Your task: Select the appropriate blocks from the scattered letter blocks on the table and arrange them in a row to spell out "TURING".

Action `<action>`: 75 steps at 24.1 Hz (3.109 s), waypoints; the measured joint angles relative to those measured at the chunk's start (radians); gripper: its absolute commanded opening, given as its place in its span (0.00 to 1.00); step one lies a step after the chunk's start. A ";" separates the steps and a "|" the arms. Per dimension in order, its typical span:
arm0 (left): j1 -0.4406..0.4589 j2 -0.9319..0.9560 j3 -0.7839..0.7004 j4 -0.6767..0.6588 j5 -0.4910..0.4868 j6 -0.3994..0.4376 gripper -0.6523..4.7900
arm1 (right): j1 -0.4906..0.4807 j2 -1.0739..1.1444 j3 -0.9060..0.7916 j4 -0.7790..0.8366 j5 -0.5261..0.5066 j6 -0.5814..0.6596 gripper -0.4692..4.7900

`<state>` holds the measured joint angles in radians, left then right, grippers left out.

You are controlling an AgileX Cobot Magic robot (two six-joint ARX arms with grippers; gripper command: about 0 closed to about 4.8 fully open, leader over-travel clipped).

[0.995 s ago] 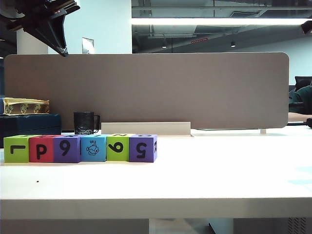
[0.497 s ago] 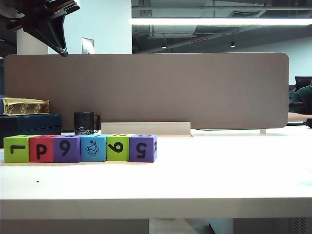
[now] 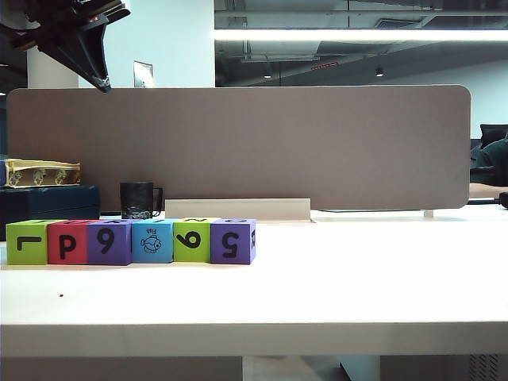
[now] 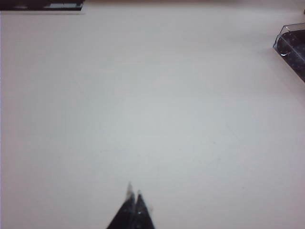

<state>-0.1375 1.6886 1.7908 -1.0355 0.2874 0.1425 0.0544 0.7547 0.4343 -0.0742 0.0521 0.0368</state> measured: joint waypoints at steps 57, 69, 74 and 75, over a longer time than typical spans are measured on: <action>0.000 0.000 0.000 0.000 0.000 0.000 0.11 | 0.001 -0.693 -0.428 -0.110 0.019 0.049 0.09; 0.000 0.000 0.000 0.000 0.000 0.000 0.11 | 0.001 -0.741 -0.428 -0.111 0.019 0.040 0.09; 0.000 0.000 0.000 0.000 0.000 0.000 0.11 | 0.001 -0.741 -0.428 -0.110 0.019 0.040 0.09; 0.000 0.000 0.000 0.000 0.000 0.000 0.11 | 0.001 -0.741 -0.428 -0.110 0.019 0.040 0.09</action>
<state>-0.1375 1.6886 1.7908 -1.0355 0.2874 0.1425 0.0555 0.0135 0.0063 -0.1844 0.0711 0.0772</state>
